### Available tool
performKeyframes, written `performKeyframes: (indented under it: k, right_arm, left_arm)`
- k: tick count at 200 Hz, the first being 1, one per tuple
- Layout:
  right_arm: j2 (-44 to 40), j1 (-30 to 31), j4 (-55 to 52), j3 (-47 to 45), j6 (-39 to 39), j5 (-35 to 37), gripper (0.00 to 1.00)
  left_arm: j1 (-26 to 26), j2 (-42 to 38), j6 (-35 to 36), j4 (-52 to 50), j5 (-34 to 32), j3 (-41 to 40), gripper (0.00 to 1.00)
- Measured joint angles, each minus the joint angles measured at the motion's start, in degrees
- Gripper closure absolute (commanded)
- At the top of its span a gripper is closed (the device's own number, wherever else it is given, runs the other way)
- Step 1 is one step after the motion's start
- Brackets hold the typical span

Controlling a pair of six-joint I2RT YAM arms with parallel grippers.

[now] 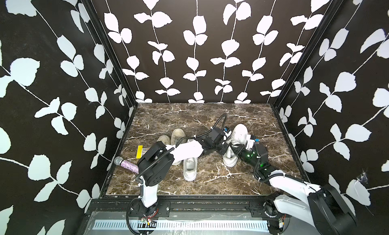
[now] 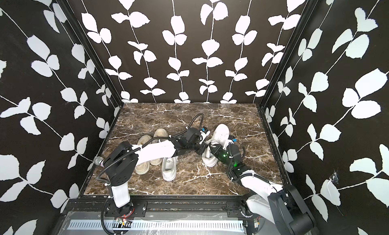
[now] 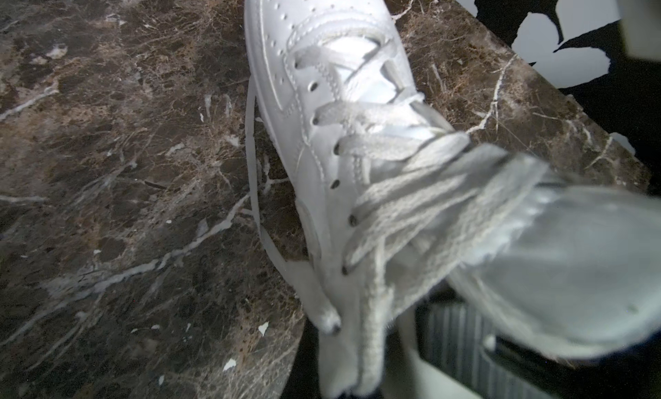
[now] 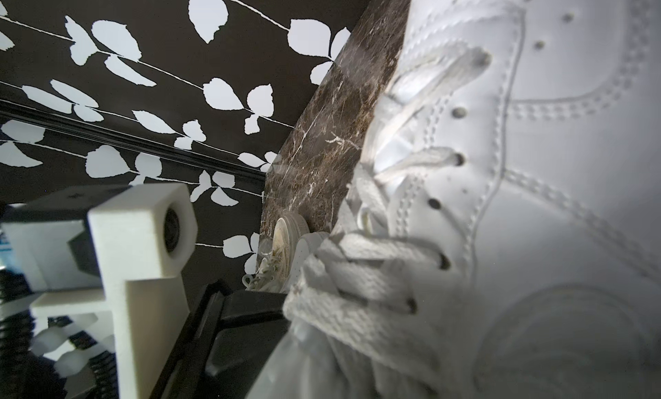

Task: Remove the insole from the shoe

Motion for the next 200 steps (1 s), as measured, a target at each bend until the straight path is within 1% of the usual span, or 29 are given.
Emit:
performKeyframes:
  k: [31, 63, 90, 126, 142, 200]
  right_arm:
    - [-0.9, -0.3, 0.2, 0.0, 0.0, -1.2, 1.0]
    - [-1.1, -0.3, 1.1, -0.2, 0.2, -1.4, 1.0]
    - [-1.1, -0.1, -2.8, 0.5, -1.8, -1.8, 1.0]
    - [-1.0, 3.0, -10.3, 4.0, -6.6, -0.3, 1.0]
    - [-0.5, 3.5, -11.6, 4.7, -7.8, 0.3, 1.0]
    - [0.9, 3.8, -12.9, 5.8, -11.1, 0.3, 0.86]
  left_arm:
    - [1.4, 1.3, -2.9, -2.2, 1.3, 2.4, 1.0]
    - [2.3, 1.7, -3.3, -2.8, 3.7, 3.4, 1.0]
    - [2.3, 0.4, -2.4, -0.2, 5.8, -0.2, 1.0]
    - [1.8, -1.8, -1.6, 2.9, 7.1, -4.3, 1.0]
    - [1.6, -2.0, -2.0, 4.6, 7.4, -5.5, 1.0]
    - [1.3, -2.7, -2.7, 6.8, 6.8, -7.1, 1.0]
